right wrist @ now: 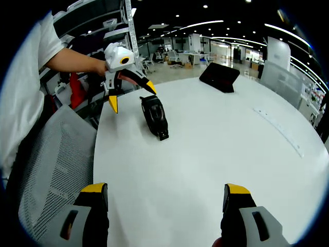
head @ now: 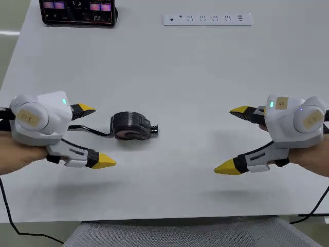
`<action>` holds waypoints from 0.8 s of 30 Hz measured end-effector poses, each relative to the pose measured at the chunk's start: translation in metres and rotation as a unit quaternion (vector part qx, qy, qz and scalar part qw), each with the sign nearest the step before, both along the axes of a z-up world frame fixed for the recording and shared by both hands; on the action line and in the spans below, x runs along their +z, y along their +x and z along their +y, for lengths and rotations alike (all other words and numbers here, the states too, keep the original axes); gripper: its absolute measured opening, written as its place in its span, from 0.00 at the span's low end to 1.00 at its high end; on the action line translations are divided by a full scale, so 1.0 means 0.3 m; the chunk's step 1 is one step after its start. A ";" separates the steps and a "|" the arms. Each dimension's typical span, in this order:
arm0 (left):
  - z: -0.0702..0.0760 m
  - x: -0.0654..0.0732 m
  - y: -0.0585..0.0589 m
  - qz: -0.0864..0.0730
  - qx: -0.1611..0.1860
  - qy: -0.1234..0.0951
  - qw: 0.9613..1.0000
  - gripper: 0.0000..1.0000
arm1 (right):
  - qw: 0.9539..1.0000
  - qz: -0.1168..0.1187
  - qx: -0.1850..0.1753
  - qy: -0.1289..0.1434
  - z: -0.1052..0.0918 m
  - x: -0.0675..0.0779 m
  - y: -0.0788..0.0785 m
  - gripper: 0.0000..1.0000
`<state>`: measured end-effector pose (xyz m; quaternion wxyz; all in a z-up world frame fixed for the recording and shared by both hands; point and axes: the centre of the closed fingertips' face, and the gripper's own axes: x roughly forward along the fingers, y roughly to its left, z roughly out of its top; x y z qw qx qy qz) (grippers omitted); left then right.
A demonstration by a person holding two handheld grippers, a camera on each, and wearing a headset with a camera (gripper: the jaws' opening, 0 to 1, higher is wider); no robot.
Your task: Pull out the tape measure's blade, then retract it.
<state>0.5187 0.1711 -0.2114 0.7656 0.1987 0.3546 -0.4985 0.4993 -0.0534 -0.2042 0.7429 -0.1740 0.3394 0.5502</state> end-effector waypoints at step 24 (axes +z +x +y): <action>-0.044 -0.066 0.072 0.002 -0.055 0.043 0.998 0.65 | 1.000 0.007 0.015 0.008 0.064 -0.016 0.050 0.91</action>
